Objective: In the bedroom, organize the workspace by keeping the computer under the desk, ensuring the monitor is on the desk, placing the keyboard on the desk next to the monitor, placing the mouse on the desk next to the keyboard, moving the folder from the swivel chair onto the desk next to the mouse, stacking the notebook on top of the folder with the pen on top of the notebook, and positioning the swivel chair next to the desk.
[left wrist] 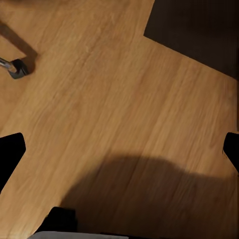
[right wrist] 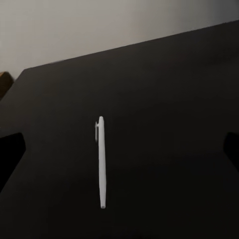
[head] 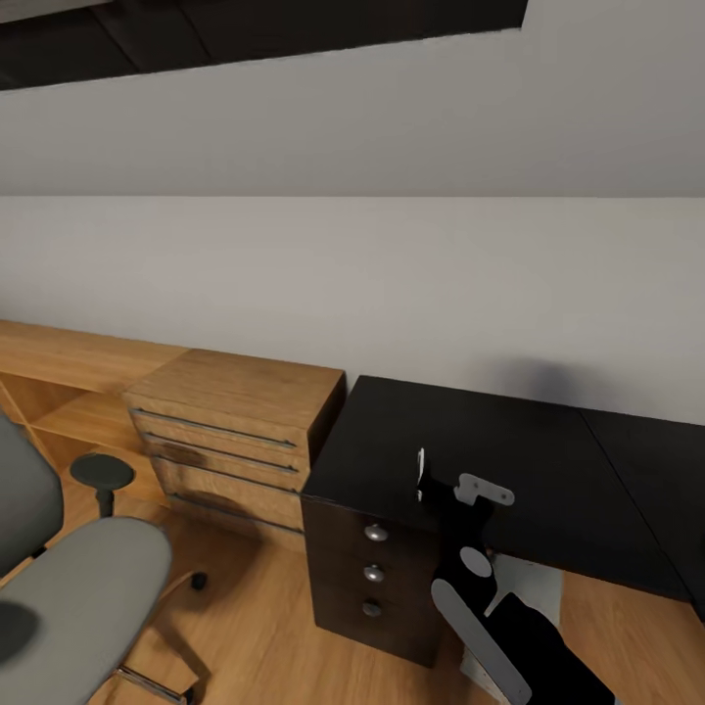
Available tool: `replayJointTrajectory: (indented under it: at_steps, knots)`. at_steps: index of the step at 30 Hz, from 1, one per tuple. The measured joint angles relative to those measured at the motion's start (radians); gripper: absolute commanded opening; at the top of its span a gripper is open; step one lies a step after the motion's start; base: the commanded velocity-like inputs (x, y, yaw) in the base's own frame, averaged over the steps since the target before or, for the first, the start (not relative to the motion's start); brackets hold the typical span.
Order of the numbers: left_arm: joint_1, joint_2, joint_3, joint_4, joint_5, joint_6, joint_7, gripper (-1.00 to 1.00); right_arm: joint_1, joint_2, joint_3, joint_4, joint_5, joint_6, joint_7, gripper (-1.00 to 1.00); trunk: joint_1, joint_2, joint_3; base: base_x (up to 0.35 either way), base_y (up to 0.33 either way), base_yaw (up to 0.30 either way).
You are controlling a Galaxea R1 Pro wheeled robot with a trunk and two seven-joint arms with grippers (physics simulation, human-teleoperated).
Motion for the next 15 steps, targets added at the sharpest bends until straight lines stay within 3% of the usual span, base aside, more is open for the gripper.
replayJointTrajectory:
  at_steps: [9,15]
  knots:
    - [0.000,0.000,-0.001,0.000,0.000,-0.027,0.000,1.00,0.000,-0.001,-0.003,0.010,0.003,-0.001,0.001,1.00,0.000,0.000,0.000,0.295,-0.085,0.000]
    - [0.000,-0.001,-0.003,0.001,0.001,-0.027,-0.001,1.00,-0.001,0.003,-0.004,0.089,0.004,0.000,0.002,1.00,0.000,0.000,0.000,0.087,-0.039,0.000]
